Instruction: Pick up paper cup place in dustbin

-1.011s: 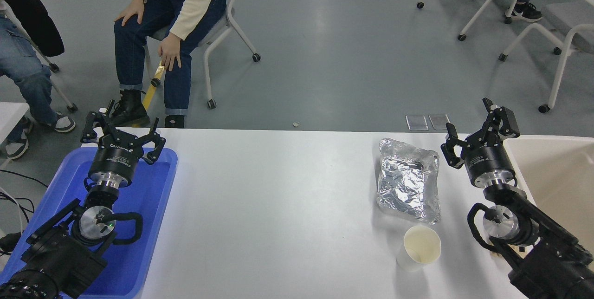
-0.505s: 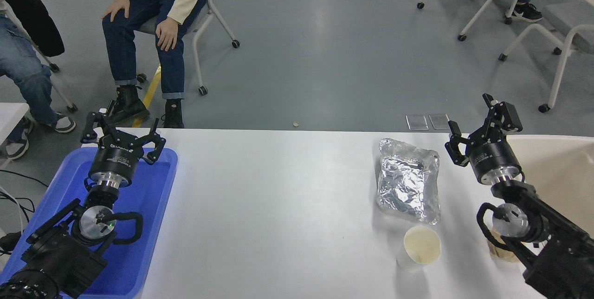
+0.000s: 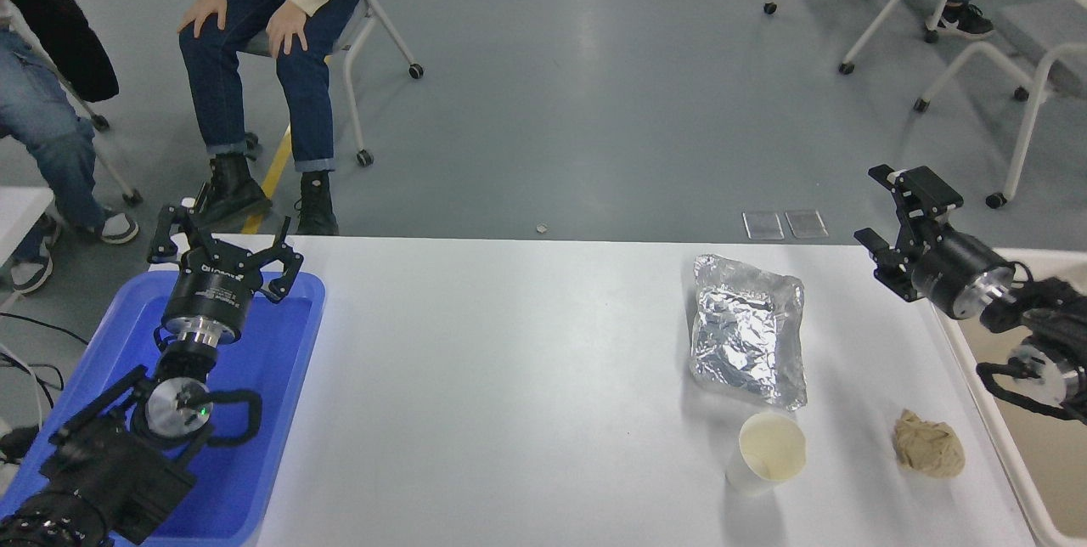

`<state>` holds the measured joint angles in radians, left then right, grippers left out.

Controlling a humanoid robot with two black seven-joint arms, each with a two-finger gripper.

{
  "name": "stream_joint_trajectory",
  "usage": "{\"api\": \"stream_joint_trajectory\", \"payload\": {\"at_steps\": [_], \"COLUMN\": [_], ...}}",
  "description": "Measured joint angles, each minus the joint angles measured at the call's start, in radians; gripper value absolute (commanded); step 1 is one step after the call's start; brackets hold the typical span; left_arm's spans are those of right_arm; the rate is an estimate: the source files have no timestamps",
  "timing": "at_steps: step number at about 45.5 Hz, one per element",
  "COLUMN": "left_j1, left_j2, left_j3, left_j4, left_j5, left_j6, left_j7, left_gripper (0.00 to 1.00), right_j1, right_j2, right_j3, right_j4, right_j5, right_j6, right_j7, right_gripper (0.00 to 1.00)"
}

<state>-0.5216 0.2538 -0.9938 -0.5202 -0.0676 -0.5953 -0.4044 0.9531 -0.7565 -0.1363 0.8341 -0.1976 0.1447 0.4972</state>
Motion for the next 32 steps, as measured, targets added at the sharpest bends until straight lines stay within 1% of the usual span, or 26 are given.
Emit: {"api": "stream_joint_trajectory", "payload": {"at_steps": [7,13,26,32], "left_j1": [0.000,0.000,0.000,0.000], "left_j2": [0.000,0.000,0.000,0.000], "left_j3": [0.000,0.000,0.000,0.000], "left_j4": [0.000,0.000,0.000,0.000], "left_j5": [0.000,0.000,0.000,0.000], "left_j6": [0.000,0.000,-0.002,-0.002], "left_j7": [0.000,0.000,0.001,0.001], "left_gripper": [1.00,1.00,1.00,1.00], "right_j1": [0.178,0.301,0.626,0.753], "right_j2": [-0.016,-0.003,0.087,0.144], "right_j3": [-0.311,-0.533,-0.995,-1.137], "right_j4": [0.030,0.060,0.164,0.218], "right_j5": [0.004,0.025,0.055,0.047], "right_j6": [0.026,0.070,0.270,0.360], "right_j7": [0.000,0.000,-0.002,-0.008], "right_gripper": [1.00,1.00,1.00,1.00]}}
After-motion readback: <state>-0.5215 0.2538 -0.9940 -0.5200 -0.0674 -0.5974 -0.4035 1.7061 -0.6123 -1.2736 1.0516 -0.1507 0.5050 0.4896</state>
